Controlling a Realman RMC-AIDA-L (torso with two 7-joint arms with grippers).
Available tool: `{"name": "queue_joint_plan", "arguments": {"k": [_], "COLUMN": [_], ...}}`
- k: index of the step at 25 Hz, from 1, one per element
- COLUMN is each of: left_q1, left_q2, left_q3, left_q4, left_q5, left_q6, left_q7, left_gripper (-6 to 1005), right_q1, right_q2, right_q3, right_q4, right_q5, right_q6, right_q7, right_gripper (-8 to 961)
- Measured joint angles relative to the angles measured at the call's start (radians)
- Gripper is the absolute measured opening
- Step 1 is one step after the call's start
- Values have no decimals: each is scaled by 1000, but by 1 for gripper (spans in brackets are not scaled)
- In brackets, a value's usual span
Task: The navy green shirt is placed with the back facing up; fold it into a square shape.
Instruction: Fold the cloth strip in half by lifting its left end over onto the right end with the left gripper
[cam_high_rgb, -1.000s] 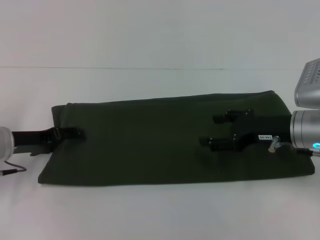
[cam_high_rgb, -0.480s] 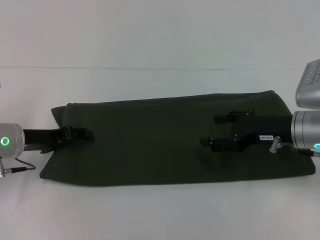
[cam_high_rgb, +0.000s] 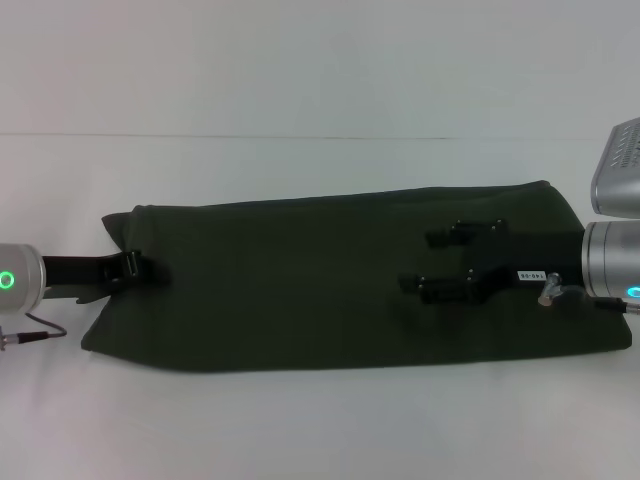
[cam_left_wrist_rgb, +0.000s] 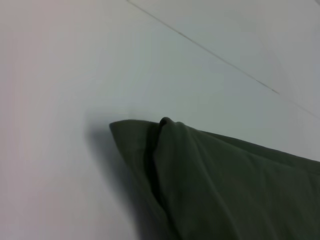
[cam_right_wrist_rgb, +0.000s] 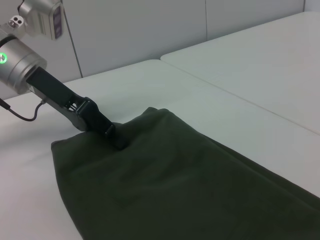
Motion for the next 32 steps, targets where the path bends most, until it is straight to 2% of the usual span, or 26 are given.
{"name": "queue_joint_plan", "arguments": {"k": [1, 7, 11, 14, 16, 19, 21, 23, 32], "left_q1": [0, -1, 1, 4, 8, 20, 29, 36, 49], "left_q2": [0, 5, 11, 28, 42, 75, 96, 108, 127], "left_q3": [0, 7, 9, 9, 5, -26, -73, -111, -188], "left_q4": [0, -2, -1, 0, 0, 4, 20, 48, 110], "left_q5": [2, 5, 6, 7, 7, 23, 52, 89, 161], "left_q6": [0, 1, 2, 8, 19, 36, 55, 85, 122], "left_q7": [0, 2, 3, 5, 14, 37, 40, 41, 32], "left_gripper": [258, 43, 39, 38, 38, 38, 39, 39, 39], "right_q1": [0, 0, 0, -1, -2, -6, -8, -9, -8], "right_q2": [0, 0, 0, 0, 0, 0, -1, -1, -2], "right_q3": [0, 0, 0, 0, 0, 3, 8, 9, 9], "right_q4": [0, 0, 0, -1, -3, -7, -8, -9, -10], "right_q5": [0, 0, 0, 0, 1, 1, 1, 1, 1], "right_q6": [0, -3, -4, -5, -5, -5, -5, -5, -3], "right_q7": [0, 0, 0, 0, 0, 0, 0, 0, -2], "right_gripper": [865, 865, 865, 866, 866, 866, 866, 865, 866]}}
